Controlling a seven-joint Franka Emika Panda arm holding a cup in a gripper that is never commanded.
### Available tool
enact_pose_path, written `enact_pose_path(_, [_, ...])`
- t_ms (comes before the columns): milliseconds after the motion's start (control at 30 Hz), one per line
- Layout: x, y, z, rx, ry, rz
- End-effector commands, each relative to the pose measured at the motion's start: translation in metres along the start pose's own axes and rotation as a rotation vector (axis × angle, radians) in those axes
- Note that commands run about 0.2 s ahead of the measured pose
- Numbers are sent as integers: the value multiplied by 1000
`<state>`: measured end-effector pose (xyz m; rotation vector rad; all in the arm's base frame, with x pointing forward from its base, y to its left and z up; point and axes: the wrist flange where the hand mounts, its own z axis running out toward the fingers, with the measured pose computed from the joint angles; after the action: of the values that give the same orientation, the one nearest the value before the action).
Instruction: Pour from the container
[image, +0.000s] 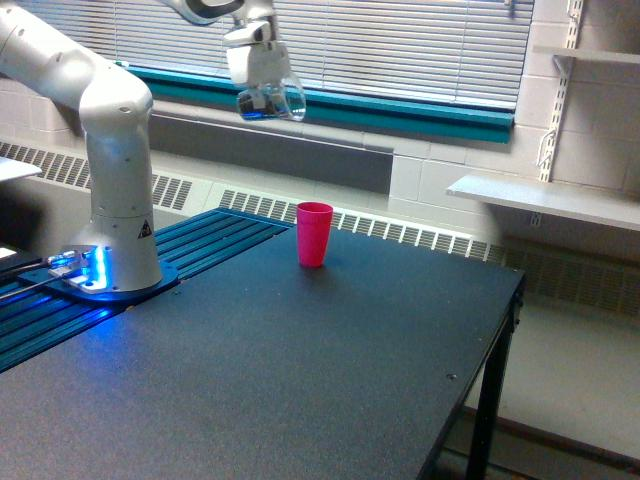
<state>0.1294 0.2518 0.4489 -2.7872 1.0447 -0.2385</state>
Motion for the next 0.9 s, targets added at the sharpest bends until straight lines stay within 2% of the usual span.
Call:
enact_pose_path(33, [8, 11, 13, -36, -18, 116])
enact_pose_path(200, [22, 11, 12, -40, -12, 186])
enact_pose_path(467, [34, 12, 21, -56, -27, 193])
enact_pose_path(900, [36, 12, 48, -82, -84, 196])
